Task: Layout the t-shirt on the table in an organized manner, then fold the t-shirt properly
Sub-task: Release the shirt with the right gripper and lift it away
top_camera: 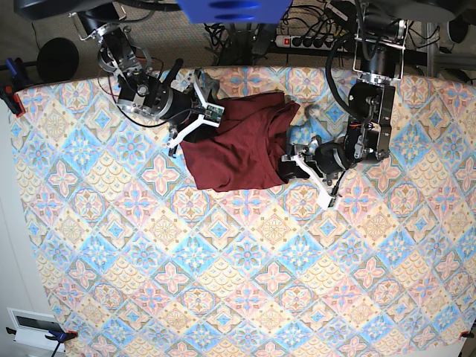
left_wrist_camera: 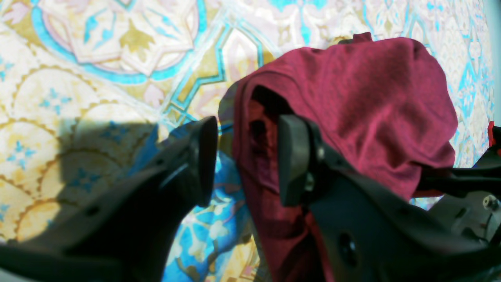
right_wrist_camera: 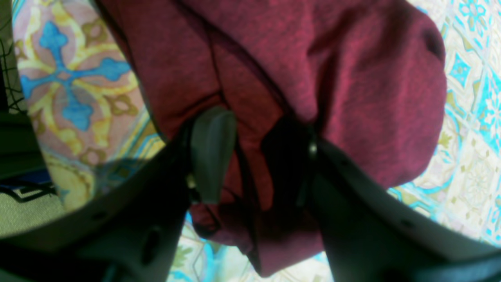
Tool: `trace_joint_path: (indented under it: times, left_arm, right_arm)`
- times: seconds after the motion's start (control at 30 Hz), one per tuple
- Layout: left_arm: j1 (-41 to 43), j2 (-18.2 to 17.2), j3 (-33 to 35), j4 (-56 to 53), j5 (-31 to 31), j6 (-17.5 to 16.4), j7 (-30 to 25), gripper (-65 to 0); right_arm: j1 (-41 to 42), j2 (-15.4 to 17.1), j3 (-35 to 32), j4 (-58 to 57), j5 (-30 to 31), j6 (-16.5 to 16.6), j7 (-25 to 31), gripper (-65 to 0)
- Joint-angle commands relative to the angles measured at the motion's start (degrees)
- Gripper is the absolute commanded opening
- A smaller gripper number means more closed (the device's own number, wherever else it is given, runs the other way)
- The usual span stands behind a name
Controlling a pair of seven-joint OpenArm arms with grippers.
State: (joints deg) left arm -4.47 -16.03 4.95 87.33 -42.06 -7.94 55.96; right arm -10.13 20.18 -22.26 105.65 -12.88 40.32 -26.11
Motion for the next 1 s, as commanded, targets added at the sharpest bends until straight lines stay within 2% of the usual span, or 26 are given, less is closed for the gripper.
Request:
trace_joint_path:
  times: [0.0,0.07,0.13,0.3,0.33,0.5,0.73,0.83,0.97]
  left_arm:
    - [-1.11,-0.19,-0.16,0.89,-0.79,-0.36,-0.71,-40.5]
    - [-1.11,-0.19,-0.16,0.89,-0.79,-0.36,-0.71,-40.5]
    - [-1.11,-0.19,-0.16,0.89,-0.79,-0.36,-0.71,-40.5]
    - [-1.11,-0.19,-0.25,0.89,-0.79,-0.36,-0.71,-40.5]
    - [-1.11,-0.19,-0.25,0.89,-0.79,-0.36,-0.71,-40.5]
    - [-1.02,-0.19,-0.16,0.89,-0.79,-0.36,-0.71,-40.5]
    - [-1.11,-0.19,-0.42,0.80,-0.53,-0.36,-1.06,-40.5]
    - [-1.11,-0.19,-0.34,0.80,-0.44,-0.36,-1.15,-40.5]
    - [-1.11,-0.19,-0.16,0.63,-0.35,-0.36,-1.15,-40.5]
  right_arm:
    - [0.77,0.34,0.42,0.95,0.71,-0.32,1.01,-41.8]
    - [0.86,0.34,0.50,0.95,0.71,-0.32,1.01,-42.1]
    - [0.86,0.34,0.50,0.95,0.71,-0.32,1.01,-45.4]
    - [0.68,0.34,0.50,1.04,0.71,-0.32,1.01,-63.2]
    - [0.59,0.34,0.50,1.21,0.71,-0.32,1.01,-65.0]
    - [0.24,0.34,0.50,3.50,0.71,-0.32,1.01,-64.9]
    - [-5.74,0.52,0.50,6.75,0.71,-0.32,1.01,-65.0]
    - [-6.88,1.84,0.42,7.63,0.71,-0.32,1.10,-65.0]
    - [-7.67,2.01,0.50,8.07,0.71,-0.32,1.10,-65.0]
